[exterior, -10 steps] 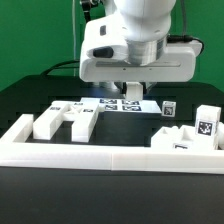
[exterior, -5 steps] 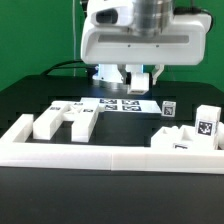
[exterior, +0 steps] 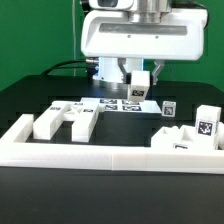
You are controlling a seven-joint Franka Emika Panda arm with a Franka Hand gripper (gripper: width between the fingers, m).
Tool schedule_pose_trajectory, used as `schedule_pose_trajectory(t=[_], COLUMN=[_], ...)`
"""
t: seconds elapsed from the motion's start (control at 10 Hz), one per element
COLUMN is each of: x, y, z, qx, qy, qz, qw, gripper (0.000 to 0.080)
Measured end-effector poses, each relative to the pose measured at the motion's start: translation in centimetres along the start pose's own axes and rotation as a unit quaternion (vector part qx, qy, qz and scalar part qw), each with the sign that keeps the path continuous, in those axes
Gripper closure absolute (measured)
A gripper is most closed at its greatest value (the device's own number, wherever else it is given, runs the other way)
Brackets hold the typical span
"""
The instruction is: Assemble chair
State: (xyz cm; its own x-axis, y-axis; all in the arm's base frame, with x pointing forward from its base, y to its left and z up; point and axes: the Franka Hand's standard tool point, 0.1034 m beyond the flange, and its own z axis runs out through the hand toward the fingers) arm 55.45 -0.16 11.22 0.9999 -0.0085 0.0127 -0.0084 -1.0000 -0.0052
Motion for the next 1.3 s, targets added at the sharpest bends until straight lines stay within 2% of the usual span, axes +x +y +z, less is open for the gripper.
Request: schedule_pose_trajectory(t=[0.1, 0.2, 0.3, 0.6, 0.7, 0.9, 1.1, 1.2, 1.3], x=[1.3, 1.9, 2.3, 2.2, 2.0, 3.4, 4.9, 4.6, 4.6], y=[-0.3, -0.2, 0.3, 0.9, 0.8, -1.0, -2.1, -3.2, -3.1], z=[-0.8, -1.0, -1.1, -1.0, -0.7, -1.3, -1.3, -1.2, -1.2], qx=[-0.001, -0.004, -0.013, -0.03, -0.03, -0.022, -0.019, -0.017, -0.022], qy=[0.038, 0.065, 0.116, 0.199, 0.197, 0.205, 0.214, 0.212, 0.211], qz=[-0.002, -0.007, -0.012, -0.017, -0.018, -0.028, -0.033, -0.03, -0.039], qw=[0.999, 0.998, 0.993, 0.979, 0.98, 0.978, 0.976, 0.977, 0.976], gripper=[0.0508, 0.0508, 0.0508, 0.0508, 0.0508, 0.0508, 0.0508, 0.0508, 0.0508])
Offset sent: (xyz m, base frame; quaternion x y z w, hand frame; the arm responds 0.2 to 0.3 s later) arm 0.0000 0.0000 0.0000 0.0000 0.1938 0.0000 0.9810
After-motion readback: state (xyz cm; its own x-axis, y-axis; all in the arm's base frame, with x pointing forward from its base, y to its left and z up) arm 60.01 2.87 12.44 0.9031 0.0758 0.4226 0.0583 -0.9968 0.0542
